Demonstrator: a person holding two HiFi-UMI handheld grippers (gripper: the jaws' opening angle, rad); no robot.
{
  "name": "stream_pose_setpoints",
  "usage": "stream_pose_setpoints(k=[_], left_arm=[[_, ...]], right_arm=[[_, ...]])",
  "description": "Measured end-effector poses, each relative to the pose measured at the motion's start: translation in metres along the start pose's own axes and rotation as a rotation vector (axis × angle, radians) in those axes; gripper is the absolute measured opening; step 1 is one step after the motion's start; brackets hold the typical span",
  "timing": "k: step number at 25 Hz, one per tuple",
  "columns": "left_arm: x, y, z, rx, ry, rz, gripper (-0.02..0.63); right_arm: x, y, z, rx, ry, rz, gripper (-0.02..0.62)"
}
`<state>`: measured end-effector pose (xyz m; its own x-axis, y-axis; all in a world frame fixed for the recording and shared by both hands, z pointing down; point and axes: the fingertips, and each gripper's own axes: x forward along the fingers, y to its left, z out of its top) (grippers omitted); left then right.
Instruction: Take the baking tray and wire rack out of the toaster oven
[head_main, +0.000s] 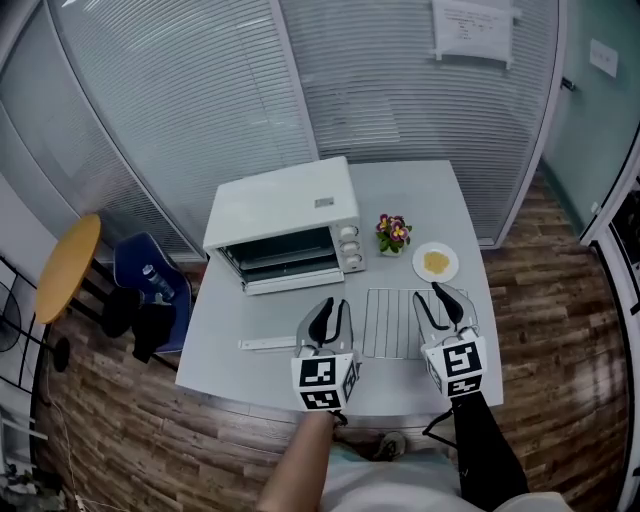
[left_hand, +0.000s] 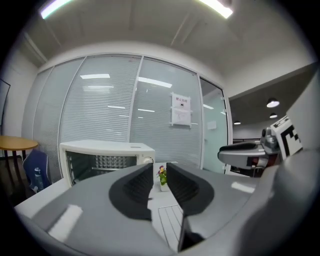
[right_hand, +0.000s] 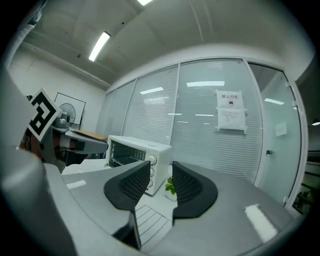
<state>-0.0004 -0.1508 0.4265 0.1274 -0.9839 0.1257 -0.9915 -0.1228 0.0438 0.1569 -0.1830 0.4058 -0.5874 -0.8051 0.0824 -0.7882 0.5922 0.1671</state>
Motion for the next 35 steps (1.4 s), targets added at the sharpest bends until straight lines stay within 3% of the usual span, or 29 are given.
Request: stream_pose_setpoints(k=[7, 16, 26, 32, 35], left_arm=[[-0.009, 0.036, 0.003, 0.04, -0.01, 0.027, 0.084], [-0.008, 0.121, -0.006, 0.036, 0.015, 0.071, 0.084], [0.011, 0.202, -0.005, 0.024, -0.004, -0.021, 0.084], [0.014, 0.217, -0.017, -0.013, -0.014, -0.09, 0.084], [0.018, 0.225, -0.025, -0.062, -0.003, -0.095, 0.083]], right_arm=[[0.032, 0.043, -0.005, 0.007, 0.023, 0.062, 0.118], [0.096, 0.106, -0.006, 0.032, 0.037, 0.106, 0.118], [0.166, 0.164, 0.005, 0.096, 0.022, 0.061, 0.118], [0.18, 0.186, -0.004, 0.102, 0.064, 0.04, 0.118], [0.187, 0.187, -0.016, 0.186, 0.085, 0.031, 0.118]])
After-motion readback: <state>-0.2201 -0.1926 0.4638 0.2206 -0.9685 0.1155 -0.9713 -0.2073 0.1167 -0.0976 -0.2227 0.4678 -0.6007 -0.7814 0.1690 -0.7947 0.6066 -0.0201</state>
